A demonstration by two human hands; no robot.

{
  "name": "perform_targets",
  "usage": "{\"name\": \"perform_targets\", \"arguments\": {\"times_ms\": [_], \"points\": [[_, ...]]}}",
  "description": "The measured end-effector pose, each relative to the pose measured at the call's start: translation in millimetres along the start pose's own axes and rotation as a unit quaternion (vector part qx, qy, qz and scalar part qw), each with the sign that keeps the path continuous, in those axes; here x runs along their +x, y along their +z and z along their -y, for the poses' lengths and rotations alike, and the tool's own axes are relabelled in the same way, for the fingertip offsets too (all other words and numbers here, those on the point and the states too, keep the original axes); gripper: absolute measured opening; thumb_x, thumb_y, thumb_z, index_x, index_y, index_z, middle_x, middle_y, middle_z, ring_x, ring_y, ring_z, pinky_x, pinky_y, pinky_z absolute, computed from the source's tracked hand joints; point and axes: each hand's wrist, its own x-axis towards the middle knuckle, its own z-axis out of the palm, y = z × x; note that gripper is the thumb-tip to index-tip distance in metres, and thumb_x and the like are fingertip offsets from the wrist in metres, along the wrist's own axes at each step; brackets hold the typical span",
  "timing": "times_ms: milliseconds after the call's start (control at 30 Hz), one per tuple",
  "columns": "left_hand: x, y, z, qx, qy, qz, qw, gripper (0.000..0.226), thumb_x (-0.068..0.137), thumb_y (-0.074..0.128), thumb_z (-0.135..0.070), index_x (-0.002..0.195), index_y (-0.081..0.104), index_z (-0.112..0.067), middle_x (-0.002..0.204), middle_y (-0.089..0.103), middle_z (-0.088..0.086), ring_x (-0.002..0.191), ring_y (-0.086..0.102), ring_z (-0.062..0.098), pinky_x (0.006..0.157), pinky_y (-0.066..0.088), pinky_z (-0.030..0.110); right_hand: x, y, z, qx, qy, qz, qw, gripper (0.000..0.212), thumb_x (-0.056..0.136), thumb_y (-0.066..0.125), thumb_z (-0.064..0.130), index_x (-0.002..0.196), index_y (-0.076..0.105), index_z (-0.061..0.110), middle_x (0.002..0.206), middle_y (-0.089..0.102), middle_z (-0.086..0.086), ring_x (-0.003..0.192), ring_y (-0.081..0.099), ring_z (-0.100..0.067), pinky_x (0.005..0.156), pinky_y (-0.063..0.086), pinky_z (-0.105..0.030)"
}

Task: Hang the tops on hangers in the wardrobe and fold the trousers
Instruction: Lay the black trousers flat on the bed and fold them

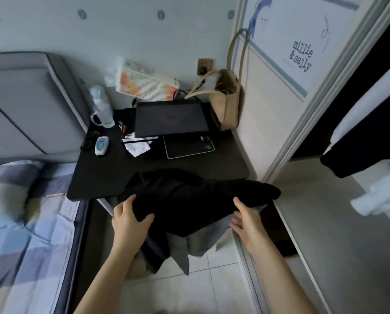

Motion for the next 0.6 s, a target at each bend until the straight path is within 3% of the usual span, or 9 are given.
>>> {"name": "perform_targets", "arguments": {"times_ms": [100,233,300,367,433,500,600], "points": [[1.6,0.9,-8.7,0.135,0.002,0.054,0.989,0.091,0.081,0.075,-0.040,0.153,0.021,-0.024,0.158,0.010,0.009,0.140,0.018,0.038,0.113,0.025,0.045,7.0,7.0,-0.5,0.034,0.027,0.000,0.999,0.043,0.083,0.069,0.045,0.115,0.052,0.022,0.084,0.053,0.000,0.077,0.055,-0.016,0.086,0.050,-0.036],[-11.8,10.2,-7.2,0.262,0.052,0.037,0.963,0.092,0.090,0.063,-0.041,0.156,0.001,-0.025,0.163,-0.003,0.009,0.142,0.018,0.036,0.108,0.038,0.041,18.2,0.0,-7.5,0.084,0.025,-0.024,0.996,0.033,0.082,0.070,0.045,0.090,0.056,0.017,0.061,0.042,0.001,0.053,0.044,-0.013,0.056,0.043,-0.027],[-15.3,10.0,-6.9,0.296,0.068,0.030,0.952,0.089,0.093,0.058,-0.041,0.156,-0.002,-0.025,0.163,-0.004,0.008,0.143,0.019,0.033,0.108,0.040,0.036,21.5,-6.8,-11.9,0.133,0.007,-0.021,0.991,0.028,0.084,0.068,0.040,0.088,0.054,0.016,0.060,0.040,0.001,0.053,0.042,-0.013,0.054,0.039,-0.028],[-13.8,4.4,-7.4,0.309,0.077,0.035,0.947,0.085,0.095,0.055,-0.038,0.156,-0.003,-0.025,0.163,-0.004,0.008,0.143,0.021,0.031,0.108,0.039,0.034,19.3,-6.3,-14.3,0.175,0.005,0.005,0.984,0.029,0.087,0.065,0.038,0.103,0.058,0.015,0.080,0.053,-0.003,0.079,0.058,-0.017,0.074,0.047,-0.032],[-11.1,-0.3,-8.6,0.301,0.085,0.044,0.949,0.081,0.095,0.053,-0.032,0.156,0.001,-0.025,0.163,-0.001,0.008,0.141,0.025,0.030,0.108,0.037,0.032,14.8,-4.6,-11.0,0.193,0.018,0.017,0.981,0.046,0.091,0.062,0.036,0.129,0.052,0.013,0.118,0.059,-0.008,0.115,0.056,-0.029,0.101,0.043,-0.045],[-7.5,-5.9,-8.8,0.277,0.089,0.055,0.955,0.079,0.093,0.053,-0.027,0.156,0.005,-0.026,0.163,0.002,0.007,0.141,0.026,0.031,0.108,0.036,0.033,2.1,4.3,4.4,0.169,-0.002,-0.027,0.985,0.055,0.091,0.063,0.031,0.138,0.043,0.008,0.130,0.056,-0.015,0.115,0.057,-0.035,0.099,0.045,-0.050],[-4.6,-13.4,-10.8,0.229,0.063,0.108,0.965,0.088,0.086,0.058,-0.027,0.155,0.003,-0.030,0.163,-0.002,0.007,0.141,0.024,0.037,0.108,0.035,0.039,-30.8,33.8,34.6,0.120,-0.073,-0.076,0.987,0.054,0.091,0.064,0.029,0.135,0.047,0.001,0.127,0.059,-0.017,0.105,0.063,-0.032,0.090,0.052,-0.043]]}}
